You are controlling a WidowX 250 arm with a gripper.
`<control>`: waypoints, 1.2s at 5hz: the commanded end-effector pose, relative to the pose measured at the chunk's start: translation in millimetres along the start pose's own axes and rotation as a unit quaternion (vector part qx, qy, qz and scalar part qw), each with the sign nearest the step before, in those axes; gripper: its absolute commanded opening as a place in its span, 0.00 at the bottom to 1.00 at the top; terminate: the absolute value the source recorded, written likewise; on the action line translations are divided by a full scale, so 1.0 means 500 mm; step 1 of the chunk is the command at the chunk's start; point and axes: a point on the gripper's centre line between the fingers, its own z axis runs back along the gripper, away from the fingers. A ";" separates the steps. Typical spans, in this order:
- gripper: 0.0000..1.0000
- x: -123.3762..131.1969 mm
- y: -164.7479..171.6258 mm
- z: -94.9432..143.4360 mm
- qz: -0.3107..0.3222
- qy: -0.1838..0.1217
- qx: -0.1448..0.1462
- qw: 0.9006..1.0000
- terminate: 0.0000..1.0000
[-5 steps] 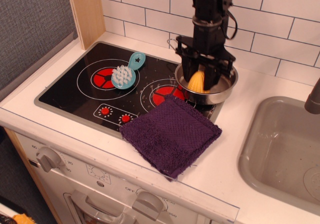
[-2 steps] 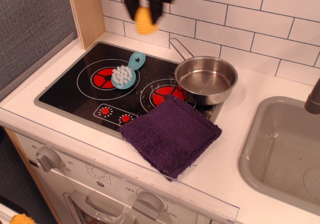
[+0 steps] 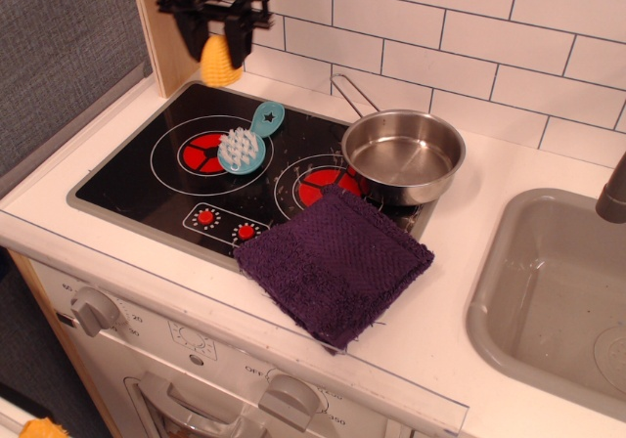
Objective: Take the corn out of the pot and put it to the left of the scrubber.
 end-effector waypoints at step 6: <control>1.00 -0.022 0.043 -0.014 -0.008 -0.011 0.009 1.000 0.00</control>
